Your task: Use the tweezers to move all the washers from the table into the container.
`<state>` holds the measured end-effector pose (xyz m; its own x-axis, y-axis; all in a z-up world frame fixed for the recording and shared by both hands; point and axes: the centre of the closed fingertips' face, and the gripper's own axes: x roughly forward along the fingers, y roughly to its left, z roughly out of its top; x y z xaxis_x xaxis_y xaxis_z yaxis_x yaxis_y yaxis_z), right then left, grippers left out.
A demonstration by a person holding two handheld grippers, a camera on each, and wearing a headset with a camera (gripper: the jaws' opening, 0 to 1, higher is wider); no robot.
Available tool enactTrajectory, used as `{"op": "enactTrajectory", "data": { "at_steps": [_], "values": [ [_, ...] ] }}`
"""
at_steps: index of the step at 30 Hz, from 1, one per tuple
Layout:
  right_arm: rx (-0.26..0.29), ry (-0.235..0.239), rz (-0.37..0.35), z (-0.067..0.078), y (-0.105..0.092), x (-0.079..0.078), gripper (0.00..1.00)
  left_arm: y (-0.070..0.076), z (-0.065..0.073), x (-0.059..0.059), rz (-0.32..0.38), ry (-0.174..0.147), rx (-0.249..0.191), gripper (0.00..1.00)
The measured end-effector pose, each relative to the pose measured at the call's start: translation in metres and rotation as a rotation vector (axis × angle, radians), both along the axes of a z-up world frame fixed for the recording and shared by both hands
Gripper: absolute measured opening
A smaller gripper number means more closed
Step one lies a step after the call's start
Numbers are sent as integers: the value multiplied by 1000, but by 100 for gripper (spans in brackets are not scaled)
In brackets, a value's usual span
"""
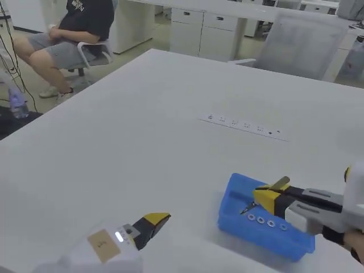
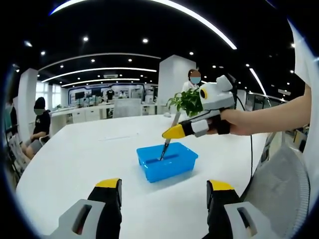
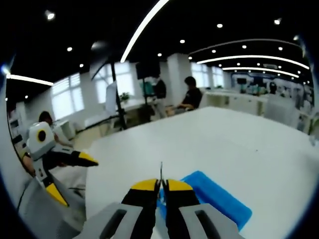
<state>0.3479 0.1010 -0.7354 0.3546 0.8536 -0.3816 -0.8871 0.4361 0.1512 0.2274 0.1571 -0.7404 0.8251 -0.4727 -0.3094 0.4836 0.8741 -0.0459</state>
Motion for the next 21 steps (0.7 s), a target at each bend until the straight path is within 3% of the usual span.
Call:
{"op": "enactTrajectory", "data": {
  "at_steps": [3,9,14,15,18,21],
  "values": [
    [25,72,-48,-8,2,10,2,0,0,0,-2,0,-1,69],
    [20,156,-118,-30,3,32,2,-1,1,-1,-5,0,-9,68],
    [-16,156,-141,-43,7,40,2,-1,2,-1,-4,-1,-19,67],
    [-22,167,-147,-51,5,45,2,-2,2,-1,-5,0,-18,67],
    [-32,169,-152,-55,7,48,2,-2,3,-2,-8,3,-30,66],
    [-62,158,-136,-60,8,49,2,-3,6,-3,-15,16,-73,64]
  ]
}}
